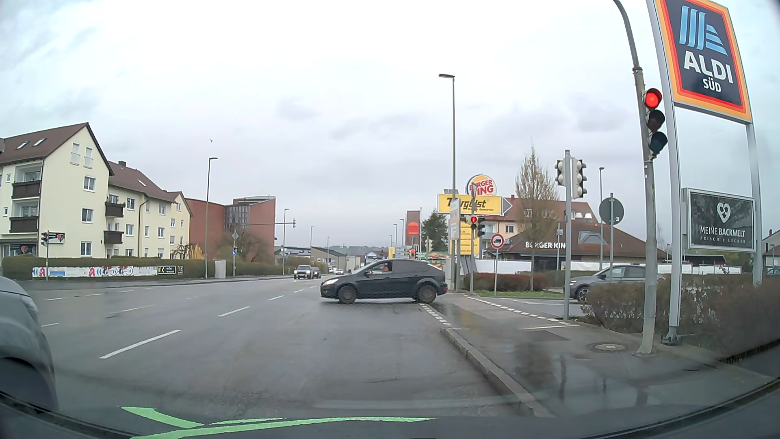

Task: Follow the waypoints while adhering to traffic rules and regulations

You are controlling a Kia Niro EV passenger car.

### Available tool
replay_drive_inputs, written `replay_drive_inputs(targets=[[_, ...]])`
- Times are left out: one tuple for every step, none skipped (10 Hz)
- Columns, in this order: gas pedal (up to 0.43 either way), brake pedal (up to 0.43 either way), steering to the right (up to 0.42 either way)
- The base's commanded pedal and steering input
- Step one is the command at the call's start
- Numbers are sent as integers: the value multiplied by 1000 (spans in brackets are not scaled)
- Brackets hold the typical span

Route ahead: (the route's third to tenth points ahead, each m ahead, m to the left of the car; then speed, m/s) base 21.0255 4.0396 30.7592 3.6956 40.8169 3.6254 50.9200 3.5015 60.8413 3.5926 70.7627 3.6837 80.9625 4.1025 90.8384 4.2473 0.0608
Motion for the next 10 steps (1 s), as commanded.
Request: replay_drive_inputs(targets=[[0,183,0],[0,183,0],[0,189,1],[0,189,0],[0,201,0],[0,207,0],[0,207,0],[0,213,0],[0,226,0],[0,250,0]])
